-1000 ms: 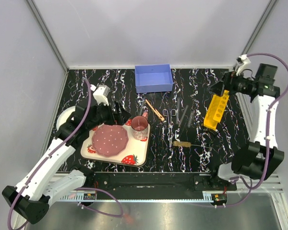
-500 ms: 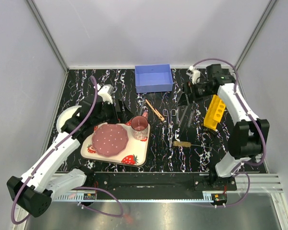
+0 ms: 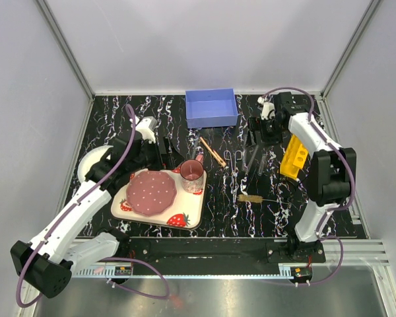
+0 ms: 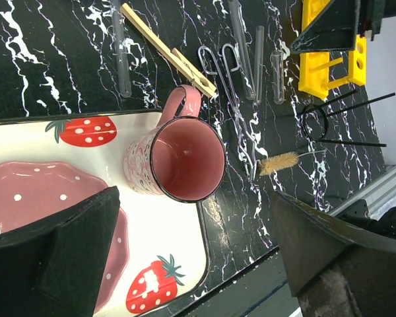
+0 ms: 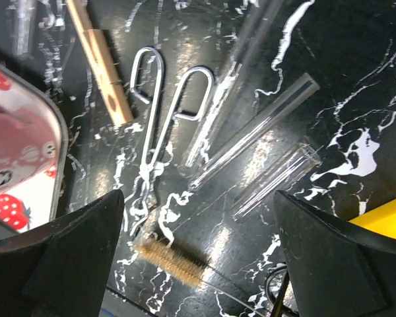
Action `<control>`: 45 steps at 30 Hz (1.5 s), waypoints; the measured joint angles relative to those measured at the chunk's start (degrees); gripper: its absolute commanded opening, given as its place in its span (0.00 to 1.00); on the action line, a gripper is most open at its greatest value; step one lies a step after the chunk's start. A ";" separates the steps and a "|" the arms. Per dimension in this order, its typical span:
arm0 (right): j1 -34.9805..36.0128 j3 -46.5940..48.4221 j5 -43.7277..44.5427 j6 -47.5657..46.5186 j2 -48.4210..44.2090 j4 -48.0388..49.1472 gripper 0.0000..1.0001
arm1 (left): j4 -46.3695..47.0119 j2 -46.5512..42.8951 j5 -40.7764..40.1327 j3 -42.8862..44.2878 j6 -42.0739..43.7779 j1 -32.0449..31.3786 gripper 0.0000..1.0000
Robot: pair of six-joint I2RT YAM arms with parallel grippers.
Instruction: Organize the chemistry lab equipment
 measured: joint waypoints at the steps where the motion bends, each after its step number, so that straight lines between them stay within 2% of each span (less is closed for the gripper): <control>1: 0.07 0.00 0.90 0.26 0.79 0.37 0.94 | 0.00 0.00 -0.04 0.00 0.02 0.02 0.99; 4: 0.39 0.35 3.13 0.37 3.04 0.92 0.83 | -0.02 -0.04 -0.13 -0.07 0.15 0.15 0.99; 5: 0.52 1.07 3.56 0.39 4.31 0.92 0.75 | 0.00 -0.09 -0.15 -0.07 0.17 0.15 0.99; 12: 2.54 8.17 6.19 0.24 10.86 1.46 0.56 | 0.20 -2.27 -0.76 -1.99 0.11 0.26 0.99; 17: 4.79 12.50 7.72 1.11 14.86 1.60 0.53 | 0.37 -2.75 -0.90 -3.13 -0.11 0.26 0.99; 27: 6.03 14.08 13.00 2.73 21.00 1.36 0.43 | 0.44 -2.69 -0.94 -3.17 -0.31 0.35 0.99; 39: 6.34 16.20 14.97 3.39 24.55 1.44 0.41 | 1.33 -2.29 -0.94 -3.80 -0.52 0.52 0.99; 45: 6.36 17.18 15.02 3.85 25.33 1.42 0.33 | 1.68 -2.29 -0.92 -3.80 -0.55 0.52 0.99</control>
